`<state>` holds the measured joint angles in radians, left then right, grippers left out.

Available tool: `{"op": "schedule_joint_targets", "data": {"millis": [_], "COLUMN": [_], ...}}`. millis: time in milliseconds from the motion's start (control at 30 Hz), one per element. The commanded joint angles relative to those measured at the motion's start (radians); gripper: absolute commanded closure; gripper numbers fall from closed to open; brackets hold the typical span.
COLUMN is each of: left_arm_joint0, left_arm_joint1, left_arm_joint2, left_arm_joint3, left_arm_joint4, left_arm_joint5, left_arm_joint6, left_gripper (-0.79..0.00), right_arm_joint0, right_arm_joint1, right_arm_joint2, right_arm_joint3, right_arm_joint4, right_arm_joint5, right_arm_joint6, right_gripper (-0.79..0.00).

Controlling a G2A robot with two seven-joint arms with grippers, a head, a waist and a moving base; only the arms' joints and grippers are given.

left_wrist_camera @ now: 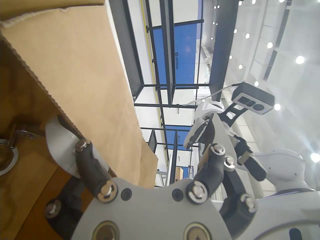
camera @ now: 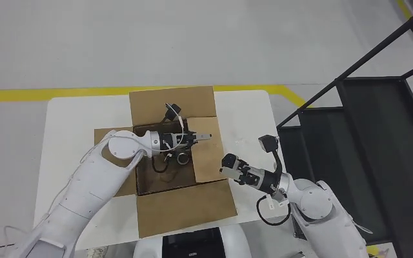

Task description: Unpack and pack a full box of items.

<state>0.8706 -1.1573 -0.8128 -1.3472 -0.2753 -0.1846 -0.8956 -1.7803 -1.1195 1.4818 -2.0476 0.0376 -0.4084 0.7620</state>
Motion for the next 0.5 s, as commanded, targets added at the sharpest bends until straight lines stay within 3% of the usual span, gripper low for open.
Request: {"op": "schedule_joint_targets", "data": {"millis": [0,267,467], "left_arm_joint0": [0.006,0.000,-0.076], "left_arm_joint1": [-0.001,-0.016,-0.068], "left_arm_joint2": [-0.010,-0.017,0.087], "left_arm_joint3": [-0.017,-0.085,-0.006], "left_arm_joint4": [-0.014,-0.083,-0.087], "left_arm_joint5": [-0.034,-0.108,-0.194], "left_arm_joint6": [0.005,0.016,0.029], "left_gripper": [-0.785,-0.785,-0.785], "right_arm_joint0": [0.004,0.013,0.007], "right_arm_joint1": [0.001,0.007,0.014], "right_arm_joint2": [-0.005,-0.020,-0.017], "right_arm_joint3": [0.001,-0.034,-0.053], "right_arm_joint4": [0.005,0.056,0.073], "right_arm_joint5": [-0.002,-0.035,-0.068], "right_arm_joint6": [0.006,0.049,0.084], "right_gripper": [-0.785,-0.785,-0.785]}}
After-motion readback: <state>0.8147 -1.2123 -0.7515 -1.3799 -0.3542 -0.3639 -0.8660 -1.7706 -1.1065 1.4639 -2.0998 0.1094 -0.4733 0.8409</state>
